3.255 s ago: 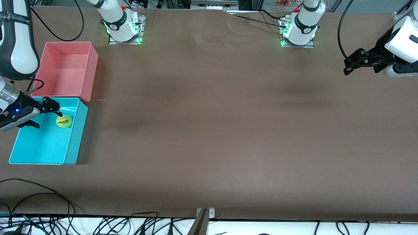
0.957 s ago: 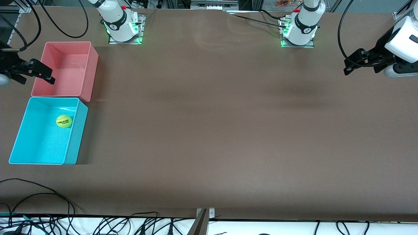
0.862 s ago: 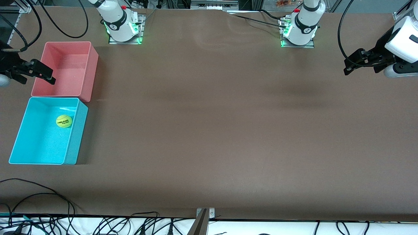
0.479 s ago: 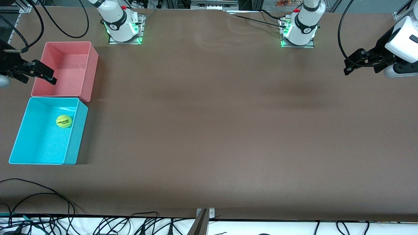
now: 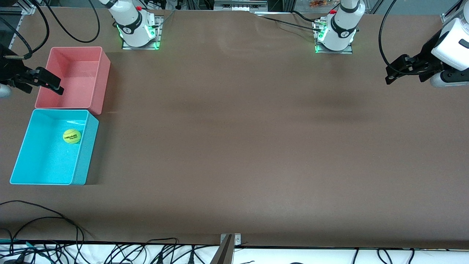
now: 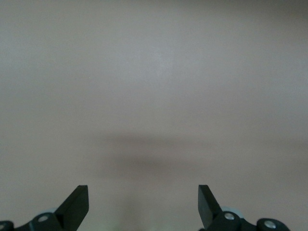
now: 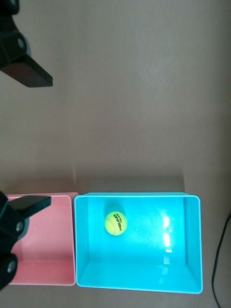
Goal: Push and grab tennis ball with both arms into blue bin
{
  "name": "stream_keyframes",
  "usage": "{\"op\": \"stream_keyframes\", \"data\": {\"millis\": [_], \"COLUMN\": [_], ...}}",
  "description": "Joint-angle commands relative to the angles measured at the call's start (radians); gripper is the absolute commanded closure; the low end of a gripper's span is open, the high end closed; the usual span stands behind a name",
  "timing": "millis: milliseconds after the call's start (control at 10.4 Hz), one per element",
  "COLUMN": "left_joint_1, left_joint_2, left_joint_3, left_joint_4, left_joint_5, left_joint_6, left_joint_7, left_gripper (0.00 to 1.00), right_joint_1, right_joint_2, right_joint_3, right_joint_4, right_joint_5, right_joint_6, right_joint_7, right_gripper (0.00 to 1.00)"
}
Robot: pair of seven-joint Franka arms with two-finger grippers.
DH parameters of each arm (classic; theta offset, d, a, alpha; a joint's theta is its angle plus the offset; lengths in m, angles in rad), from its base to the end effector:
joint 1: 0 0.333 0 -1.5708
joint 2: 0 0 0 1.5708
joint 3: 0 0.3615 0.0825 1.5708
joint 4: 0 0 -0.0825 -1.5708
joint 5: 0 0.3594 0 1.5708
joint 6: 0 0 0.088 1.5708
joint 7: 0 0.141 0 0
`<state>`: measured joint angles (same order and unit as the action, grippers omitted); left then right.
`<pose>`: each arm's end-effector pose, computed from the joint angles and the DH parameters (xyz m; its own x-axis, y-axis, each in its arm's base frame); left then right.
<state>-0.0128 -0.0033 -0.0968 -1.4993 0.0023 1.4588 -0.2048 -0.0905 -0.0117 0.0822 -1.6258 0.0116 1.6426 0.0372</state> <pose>0.5132 -0.0562 0.6597 0.9948 0.0954 -0.0359 0.0951 -0.9954 -0.0101 0.5329 -0.0026 0.6239 0.9985 -0.0463 0.0280 -0.0460 -0.9989 -0.0117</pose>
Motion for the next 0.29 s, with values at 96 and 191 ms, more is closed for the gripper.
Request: {"op": "stream_keyframes", "data": {"millis": [96, 191], "left_joint_1": [-0.001, 0.0], "left_joint_2": [-0.001, -0.001], "left_joint_3": [-0.001, -0.001], "left_joint_4": [0.01, 0.008], "left_joint_5": [-0.016, -0.016], "left_joint_6": [-0.005, -0.005], "left_joint_7": [0.016, 0.016], "left_gripper": [0.0, 0.0], "right_joint_1": [-0.021, -0.02], "right_joint_2": [0.003, 0.001], "right_joint_3": [0.019, 0.019], "right_joint_4": [0.024, 0.024], "right_joint_5": [-0.018, -0.018], "right_joint_6": [-0.027, -0.027], "right_joint_7": [-0.046, -0.046], "right_gripper": [0.0, 0.0]}}
